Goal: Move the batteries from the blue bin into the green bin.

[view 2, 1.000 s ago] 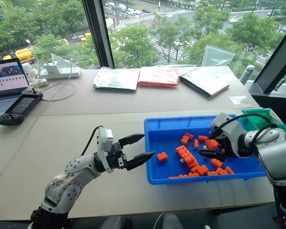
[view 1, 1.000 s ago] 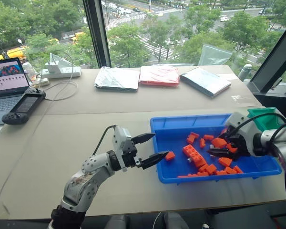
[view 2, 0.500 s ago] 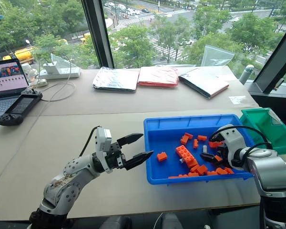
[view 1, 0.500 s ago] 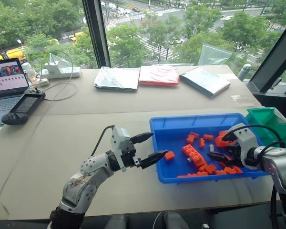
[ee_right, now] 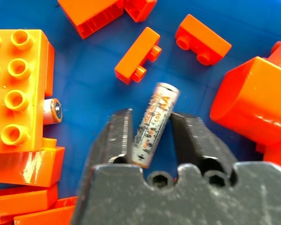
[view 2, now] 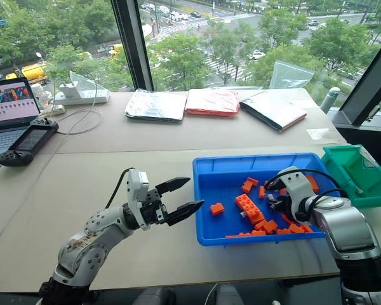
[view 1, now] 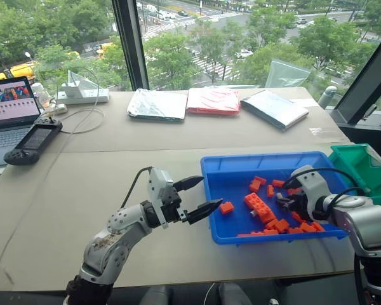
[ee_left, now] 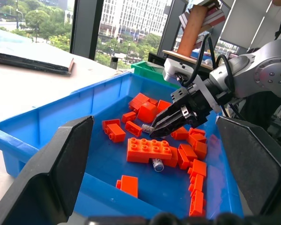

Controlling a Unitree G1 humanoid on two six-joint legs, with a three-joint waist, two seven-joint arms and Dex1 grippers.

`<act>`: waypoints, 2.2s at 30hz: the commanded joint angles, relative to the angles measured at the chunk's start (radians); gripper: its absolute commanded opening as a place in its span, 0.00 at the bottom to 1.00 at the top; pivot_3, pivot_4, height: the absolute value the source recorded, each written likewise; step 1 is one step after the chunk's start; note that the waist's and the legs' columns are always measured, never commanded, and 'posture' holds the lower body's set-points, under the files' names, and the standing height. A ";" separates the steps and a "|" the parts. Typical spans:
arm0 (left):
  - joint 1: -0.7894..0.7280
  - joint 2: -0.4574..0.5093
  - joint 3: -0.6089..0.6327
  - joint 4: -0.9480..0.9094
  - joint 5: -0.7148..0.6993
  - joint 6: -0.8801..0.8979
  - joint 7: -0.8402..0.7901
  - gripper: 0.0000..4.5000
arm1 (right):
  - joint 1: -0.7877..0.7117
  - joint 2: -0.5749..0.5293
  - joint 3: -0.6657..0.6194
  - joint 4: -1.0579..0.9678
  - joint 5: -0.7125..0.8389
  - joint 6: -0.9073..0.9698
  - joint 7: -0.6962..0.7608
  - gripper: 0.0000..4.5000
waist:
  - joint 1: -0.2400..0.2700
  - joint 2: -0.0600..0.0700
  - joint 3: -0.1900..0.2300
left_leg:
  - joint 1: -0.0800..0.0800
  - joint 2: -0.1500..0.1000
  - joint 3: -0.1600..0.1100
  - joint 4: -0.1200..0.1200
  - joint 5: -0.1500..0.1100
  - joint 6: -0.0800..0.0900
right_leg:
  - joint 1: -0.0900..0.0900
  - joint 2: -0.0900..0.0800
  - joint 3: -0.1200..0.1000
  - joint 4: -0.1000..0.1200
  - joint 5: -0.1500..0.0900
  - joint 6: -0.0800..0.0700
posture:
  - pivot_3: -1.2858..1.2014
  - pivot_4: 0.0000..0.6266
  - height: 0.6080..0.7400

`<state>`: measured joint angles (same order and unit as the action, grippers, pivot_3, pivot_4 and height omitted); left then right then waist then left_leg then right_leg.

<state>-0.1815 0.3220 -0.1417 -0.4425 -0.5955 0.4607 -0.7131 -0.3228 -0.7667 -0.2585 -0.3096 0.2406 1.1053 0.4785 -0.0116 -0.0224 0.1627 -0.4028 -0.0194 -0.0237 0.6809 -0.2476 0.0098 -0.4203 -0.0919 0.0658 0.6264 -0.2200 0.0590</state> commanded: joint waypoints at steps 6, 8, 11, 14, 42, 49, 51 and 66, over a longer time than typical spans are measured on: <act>-0.017 -0.001 -0.011 -0.015 -0.007 -0.034 -0.053 1.00 | -0.114 0.060 -0.216 -0.013 -0.104 -0.117 -0.265 0.06 | -0.001 0.000 0.000 | 0.000 0.000 0.000 0.000 0.000 0.000 | 0.000 0.000 0.000 0.000 0.000 0.000 | 0.52 0.24 1.00; -0.022 0.000 -0.015 -0.010 -0.007 -0.035 -0.066 1.00 | -0.132 0.054 -0.224 0.045 -0.156 -0.117 -0.342 0.06 | 0.001 0.000 0.000 | 0.000 0.000 0.001 0.000 0.000 0.000 | 0.000 0.000 0.000 0.000 0.000 0.000 | 0.52 0.24 1.00; -0.027 -0.001 -0.018 -0.004 -0.008 -0.037 -0.083 1.00 | -0.154 0.054 -0.225 0.117 -0.211 -0.106 -0.427 0.06 | 0.002 0.000 0.000 | 0.000 0.000 0.002 0.000 0.000 0.000 | 0.000 0.000 0.000 0.000 0.000 0.000 | 0.52 0.24 1.00; -0.033 0.005 -0.022 0.004 -0.010 -0.038 -0.110 1.00 | -0.176 0.067 -0.224 0.166 -0.234 -0.134 -0.473 0.06 | -0.001 0.000 0.000 | 0.000 0.000 0.003 -0.001 0.000 0.000 | -0.001 0.000 0.000 0.000 0.000 0.000 | 0.52 0.24 1.00; -0.044 0.043 -0.026 0.034 -0.001 -0.068 -0.209 1.00 | -0.066 -0.085 -0.035 -0.169 0.188 -0.137 0.099 0.99 | -0.003 0.001 0.000 | 0.000 0.001 0.002 -0.001 -0.001 0.001 | 0.000 0.001 0.000 -0.002 0.000 0.000 | 0.52 0.24 1.00; -0.048 0.041 -0.025 0.039 0.004 -0.073 -0.204 1.00 | 0.119 -0.226 0.047 -0.350 0.313 0.013 0.226 0.99 | 0.003 0.000 0.000 | -0.001 0.000 -0.001 0.000 -0.001 0.002 | 0.001 -0.001 -0.001 -0.002 0.000 0.000 | 0.52 0.24 1.00; -0.049 0.040 -0.025 0.039 0.005 -0.073 -0.203 1.00 | 0.136 -0.239 0.081 -0.373 0.307 0.024 0.215 0.99 | 0.002 0.000 0.000 | -0.001 0.001 -0.001 0.000 -0.001 0.002 | 0.001 0.000 -0.001 -0.002 0.000 0.000 | 0.52 0.24 1.00; -0.053 0.034 -0.026 0.044 0.010 -0.072 -0.195 1.00 | 0.012 -0.038 0.250 -0.265 0.214 0.127 -0.026 0.99 | 0.001 0.000 0.000 | -0.001 0.001 -0.001 0.000 -0.001 0.001 | -0.001 0.001 -0.001 -0.001 0.000 0.000 | 0.52 0.24 1.00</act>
<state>-0.2268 0.3608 -0.1729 -0.3796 -0.5850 0.4121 -0.9096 -0.2944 -0.8119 -0.0026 -0.5661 0.4669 1.2242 0.4732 -0.0108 -0.0227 0.1628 -0.4043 -0.0190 -0.0244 0.6810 -0.2484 0.0111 -0.4210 -0.0917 0.0652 0.6251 -0.2203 0.0591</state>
